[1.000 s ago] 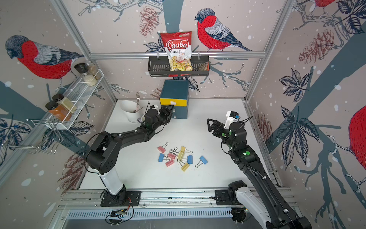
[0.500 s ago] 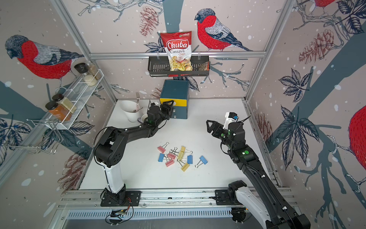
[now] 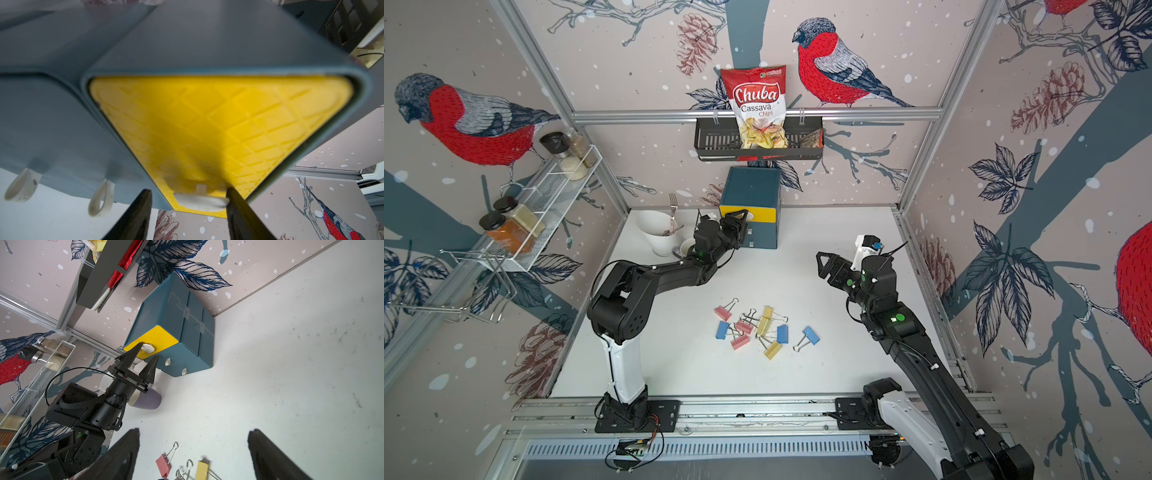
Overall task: Put the binder clips in the drawer according to color
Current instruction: Open the drawer in the storage box.
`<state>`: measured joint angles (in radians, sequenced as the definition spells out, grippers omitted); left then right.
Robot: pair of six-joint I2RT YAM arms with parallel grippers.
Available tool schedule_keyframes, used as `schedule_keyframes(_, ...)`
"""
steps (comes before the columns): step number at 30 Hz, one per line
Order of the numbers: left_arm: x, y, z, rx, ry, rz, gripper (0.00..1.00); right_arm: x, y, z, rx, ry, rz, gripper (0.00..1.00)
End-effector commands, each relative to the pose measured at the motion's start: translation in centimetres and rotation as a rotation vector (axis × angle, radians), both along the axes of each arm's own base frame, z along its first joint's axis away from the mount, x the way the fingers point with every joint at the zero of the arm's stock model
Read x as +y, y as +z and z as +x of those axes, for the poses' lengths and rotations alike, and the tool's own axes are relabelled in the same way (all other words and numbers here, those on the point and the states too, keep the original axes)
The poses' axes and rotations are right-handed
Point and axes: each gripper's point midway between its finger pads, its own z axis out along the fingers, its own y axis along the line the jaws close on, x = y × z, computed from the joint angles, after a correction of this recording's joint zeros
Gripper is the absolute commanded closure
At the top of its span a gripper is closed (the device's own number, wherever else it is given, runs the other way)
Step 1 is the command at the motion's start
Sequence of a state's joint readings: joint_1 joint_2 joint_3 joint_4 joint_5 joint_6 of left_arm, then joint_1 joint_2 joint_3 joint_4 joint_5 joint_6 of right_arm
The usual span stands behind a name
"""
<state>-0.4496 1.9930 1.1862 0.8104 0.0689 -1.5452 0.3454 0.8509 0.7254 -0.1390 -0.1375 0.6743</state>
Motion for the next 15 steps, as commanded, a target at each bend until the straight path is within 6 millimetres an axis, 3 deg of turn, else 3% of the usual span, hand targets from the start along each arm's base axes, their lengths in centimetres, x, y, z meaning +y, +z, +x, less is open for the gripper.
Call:
schedule_keyframes(1,0.13,1.24,0.47,-0.044,0.015,-0.026,0.42,0.26,0.32,0.09,-0.020,0.017,-0.007,0.13)
schedule_keyframes(15,0.85,0.94,0.31,-0.045,0.041,-0.028,0.59,0.23,0.10,0.07,-0.018,0.013,0.005,0.15)
